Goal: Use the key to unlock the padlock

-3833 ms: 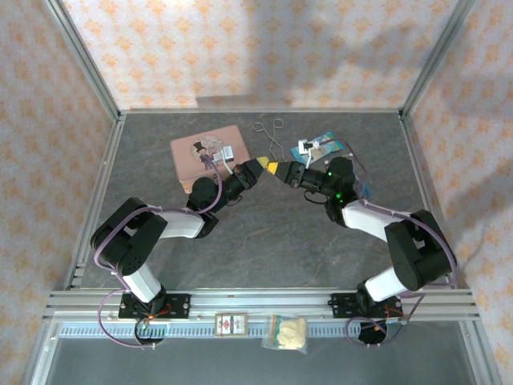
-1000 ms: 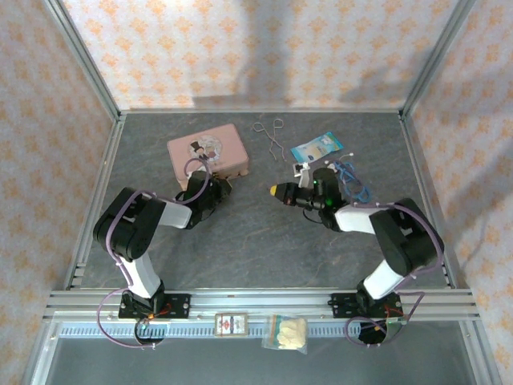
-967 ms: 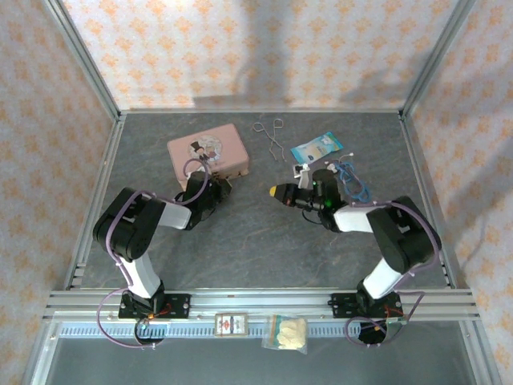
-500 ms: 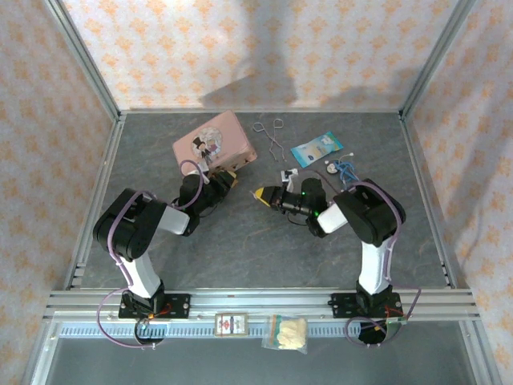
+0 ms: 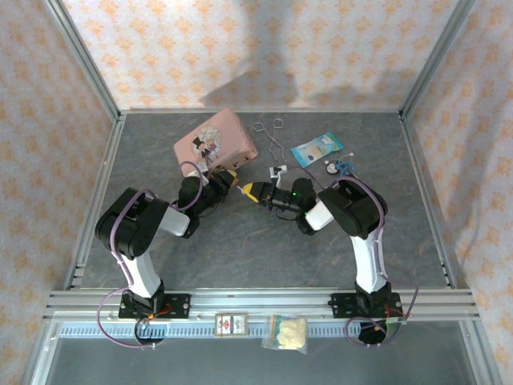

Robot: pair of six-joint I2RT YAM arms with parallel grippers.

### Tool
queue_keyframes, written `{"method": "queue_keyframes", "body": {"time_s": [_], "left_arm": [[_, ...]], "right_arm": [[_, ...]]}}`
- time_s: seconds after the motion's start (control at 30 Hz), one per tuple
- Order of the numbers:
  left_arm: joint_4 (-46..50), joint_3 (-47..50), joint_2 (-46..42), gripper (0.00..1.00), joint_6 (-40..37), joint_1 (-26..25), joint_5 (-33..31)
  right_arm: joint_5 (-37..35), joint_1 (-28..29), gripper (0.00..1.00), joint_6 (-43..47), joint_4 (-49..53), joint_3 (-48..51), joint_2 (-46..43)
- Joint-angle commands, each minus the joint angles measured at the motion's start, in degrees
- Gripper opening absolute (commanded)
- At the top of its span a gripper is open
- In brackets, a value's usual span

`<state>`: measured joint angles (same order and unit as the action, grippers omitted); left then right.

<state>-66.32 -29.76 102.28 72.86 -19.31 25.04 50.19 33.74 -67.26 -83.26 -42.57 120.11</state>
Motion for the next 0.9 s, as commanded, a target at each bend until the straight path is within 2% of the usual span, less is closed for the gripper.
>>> {"method": "queue_keyframes", "body": {"time_s": [0.0, 0.87], "left_arm": [[-6.03, -0.30, 0.52, 0.00, 1.93, -0.98, 0.89], [-6.62, -0.39, 0.41, 0.00, 2.55, -1.49, 0.55]], "right_arm": [[0.09, 0.46, 0.00, -1.86, -6.18, -1.49, 1.50], [-2.03, -1.03, 0.00, -2.97, -6.82, 0.03, 2.28]]}}
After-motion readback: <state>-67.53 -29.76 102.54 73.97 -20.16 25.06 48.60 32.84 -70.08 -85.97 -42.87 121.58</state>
